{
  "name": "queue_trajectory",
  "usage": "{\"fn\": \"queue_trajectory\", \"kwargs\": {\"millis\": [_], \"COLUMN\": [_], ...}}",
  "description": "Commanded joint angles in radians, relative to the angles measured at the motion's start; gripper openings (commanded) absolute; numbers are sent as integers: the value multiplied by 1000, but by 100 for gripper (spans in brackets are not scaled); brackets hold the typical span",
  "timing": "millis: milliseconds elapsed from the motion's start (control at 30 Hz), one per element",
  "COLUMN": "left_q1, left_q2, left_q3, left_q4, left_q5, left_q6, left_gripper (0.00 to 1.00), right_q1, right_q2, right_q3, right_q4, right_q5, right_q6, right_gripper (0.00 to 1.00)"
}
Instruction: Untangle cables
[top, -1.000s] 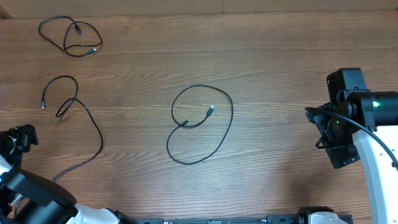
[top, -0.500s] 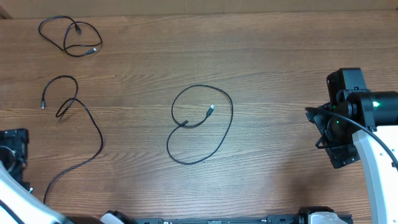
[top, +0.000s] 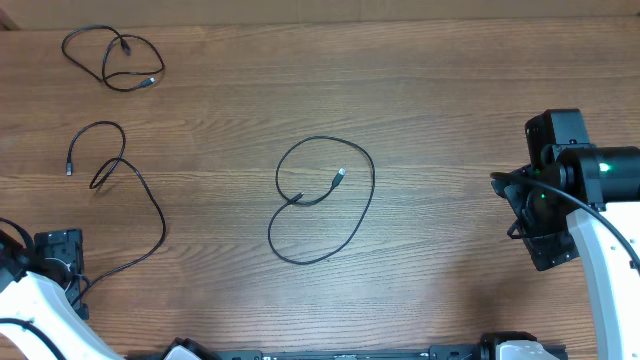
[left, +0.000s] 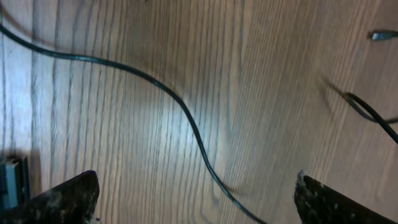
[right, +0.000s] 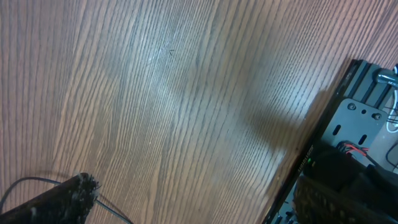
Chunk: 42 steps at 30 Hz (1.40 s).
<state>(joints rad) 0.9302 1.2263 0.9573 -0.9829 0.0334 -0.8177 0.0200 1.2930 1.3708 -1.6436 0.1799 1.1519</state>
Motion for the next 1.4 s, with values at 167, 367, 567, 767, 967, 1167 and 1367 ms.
{"fn": "queue_trajectory", "kwargs": {"millis": [167, 367, 567, 767, 967, 1167, 1367], "left_q1": [6, 6, 6, 6, 6, 6, 6], "left_q2": [138, 270, 369, 406, 460, 510, 513], "left_q3": [-22, -22, -22, -22, -34, -39, -39], "left_q4": [101, 125, 160, 211, 246, 301, 331], "left_q5": [-67, -70, -72, -159, -196, -158, -142], "left_q6": [-17, -19, -35, -35, -36, -36, -35], "left_gripper": [100, 100, 100, 100, 100, 98, 72], "right_q1": [-4, -4, -4, -3, -4, -3, -3], "right_q2": [-16, -16, -16, -16, -16, -16, -16], "right_q3": [24, 24, 24, 24, 24, 24, 24], "right_q4": [0, 0, 0, 0, 0, 0, 0], "right_q5": [2, 2, 2, 2, 2, 2, 2], "right_q6": [6, 6, 6, 6, 6, 6, 6], "right_gripper": [100, 100, 100, 100, 100, 100, 100]}}
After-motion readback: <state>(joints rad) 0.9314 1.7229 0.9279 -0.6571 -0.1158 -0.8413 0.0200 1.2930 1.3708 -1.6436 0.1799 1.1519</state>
